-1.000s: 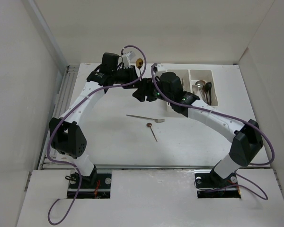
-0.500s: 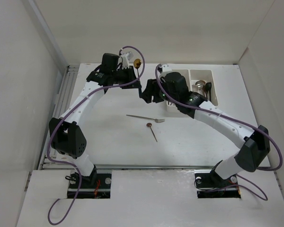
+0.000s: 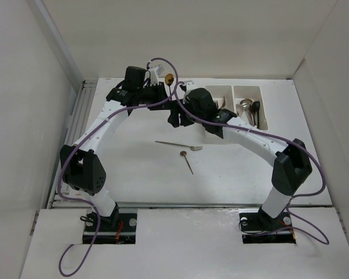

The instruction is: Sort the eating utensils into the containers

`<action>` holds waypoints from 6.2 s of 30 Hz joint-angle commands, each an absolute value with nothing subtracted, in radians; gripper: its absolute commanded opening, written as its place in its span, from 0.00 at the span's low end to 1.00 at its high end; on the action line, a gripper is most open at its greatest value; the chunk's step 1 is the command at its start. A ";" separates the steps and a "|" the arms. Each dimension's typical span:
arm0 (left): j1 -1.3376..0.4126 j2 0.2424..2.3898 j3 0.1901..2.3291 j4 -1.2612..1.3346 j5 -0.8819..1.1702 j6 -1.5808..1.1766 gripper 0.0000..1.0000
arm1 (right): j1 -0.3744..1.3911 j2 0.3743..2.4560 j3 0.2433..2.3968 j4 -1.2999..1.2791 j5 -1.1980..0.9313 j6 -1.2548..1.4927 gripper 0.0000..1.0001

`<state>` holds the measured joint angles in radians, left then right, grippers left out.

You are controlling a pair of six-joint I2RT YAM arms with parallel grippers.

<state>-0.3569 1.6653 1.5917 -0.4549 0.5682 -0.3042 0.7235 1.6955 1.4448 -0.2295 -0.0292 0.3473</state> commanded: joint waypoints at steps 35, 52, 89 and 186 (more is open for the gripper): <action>-0.500 1.829 1.550 -0.532 0.201 0.508 1.00 | 0.168 1.733 1.531 -0.525 0.250 0.147 0.00; -0.695 1.884 1.290 -0.324 0.115 0.899 0.76 | 0.034 1.991 1.732 -0.726 0.216 0.031 0.34; -0.436 1.867 1.727 -0.490 0.590 0.433 0.00 | 0.132 1.622 1.551 -0.585 0.221 0.152 0.61; -0.029 1.592 1.592 -0.362 -0.074 -0.078 1.00 | 0.169 2.016 1.830 -0.598 0.454 0.052 0.00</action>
<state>-0.0307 1.6272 1.5936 -0.3859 -0.0727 -0.0906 0.1646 1.9884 1.8347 -0.5808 0.4206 0.0868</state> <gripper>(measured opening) 0.997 0.018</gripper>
